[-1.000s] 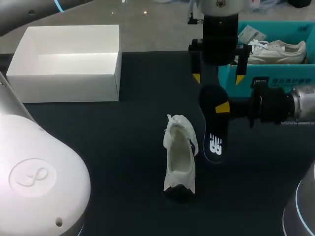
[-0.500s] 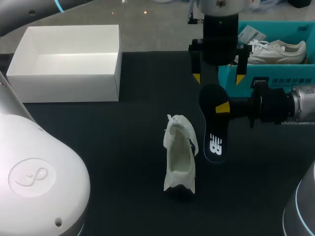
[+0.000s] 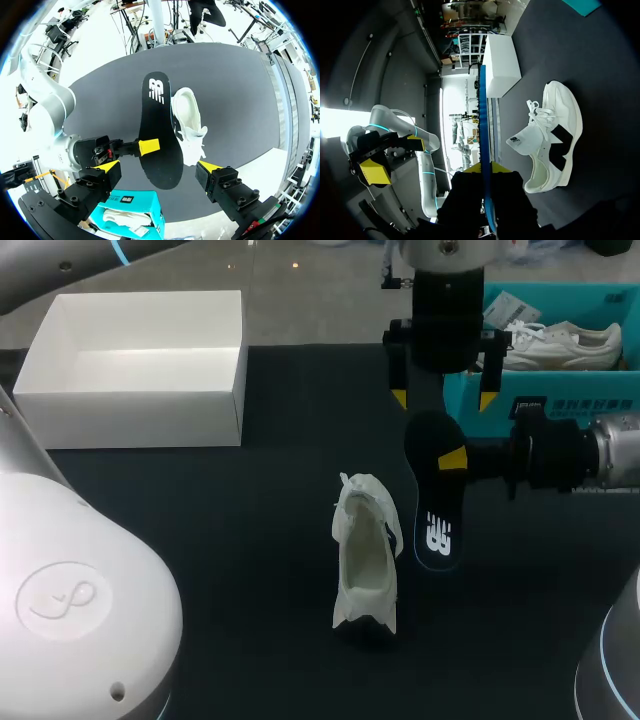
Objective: Take the shoe out of the shoebox, open the shoe tongue, remove and reinsert the insole, then place the shoe into the shoebox
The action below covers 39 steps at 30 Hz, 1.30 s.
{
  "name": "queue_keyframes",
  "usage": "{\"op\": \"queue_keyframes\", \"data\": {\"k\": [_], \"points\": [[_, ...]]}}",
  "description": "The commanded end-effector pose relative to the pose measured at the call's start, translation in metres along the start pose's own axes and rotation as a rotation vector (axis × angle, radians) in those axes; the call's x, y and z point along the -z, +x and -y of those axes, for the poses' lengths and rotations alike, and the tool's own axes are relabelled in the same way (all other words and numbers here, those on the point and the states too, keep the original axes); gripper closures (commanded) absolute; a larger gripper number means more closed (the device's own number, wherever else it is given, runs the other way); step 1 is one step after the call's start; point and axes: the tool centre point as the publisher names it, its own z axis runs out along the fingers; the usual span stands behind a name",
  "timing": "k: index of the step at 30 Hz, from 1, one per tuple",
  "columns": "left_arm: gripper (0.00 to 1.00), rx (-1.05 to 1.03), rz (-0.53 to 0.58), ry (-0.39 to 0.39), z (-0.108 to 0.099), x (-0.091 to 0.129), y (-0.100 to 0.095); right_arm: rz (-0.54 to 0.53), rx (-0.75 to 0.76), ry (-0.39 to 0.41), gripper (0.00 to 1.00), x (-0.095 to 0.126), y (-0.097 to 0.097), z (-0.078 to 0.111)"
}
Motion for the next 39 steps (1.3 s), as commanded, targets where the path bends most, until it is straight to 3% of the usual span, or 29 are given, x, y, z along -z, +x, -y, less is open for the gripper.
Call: {"op": "queue_keyframes", "data": {"k": [1, 15, 33, 36, 38, 39], "points": [[0.0, 0.0, 0.001, -0.004, 0.001, 0.0, 0.002, 0.0, 0.001, -0.003, 1.0, -0.001, 0.0, 0.001], [0.0, 0.0, 0.001, -0.004, 0.001, 0.0, 0.002, 0.0, 0.001, -0.003, 1.0, -0.001, 0.0, 0.001], [0.0, 0.162, 0.596, -0.336, -0.002, 0.015, 0.035, 0.0, 0.001, -0.003, 1.0, -0.001, 0.0, 0.001], [0.0, 0.169, 0.755, -0.331, -0.002, 0.021, 0.041, 0.0, 0.001, -0.003, 1.0, -0.001, 0.0, 0.001], [0.0, 0.18, 0.891, -0.266, 0.0, 0.026, 0.043, 0.0, 0.001, -0.003, 1.0, -0.001, 0.0, 0.001], [0.0, 0.168, 0.963, -0.184, 0.001, 0.03, 0.043, 0.0, 0.001, -0.003, 1.0, -0.001, 0.0, 0.001]]}}
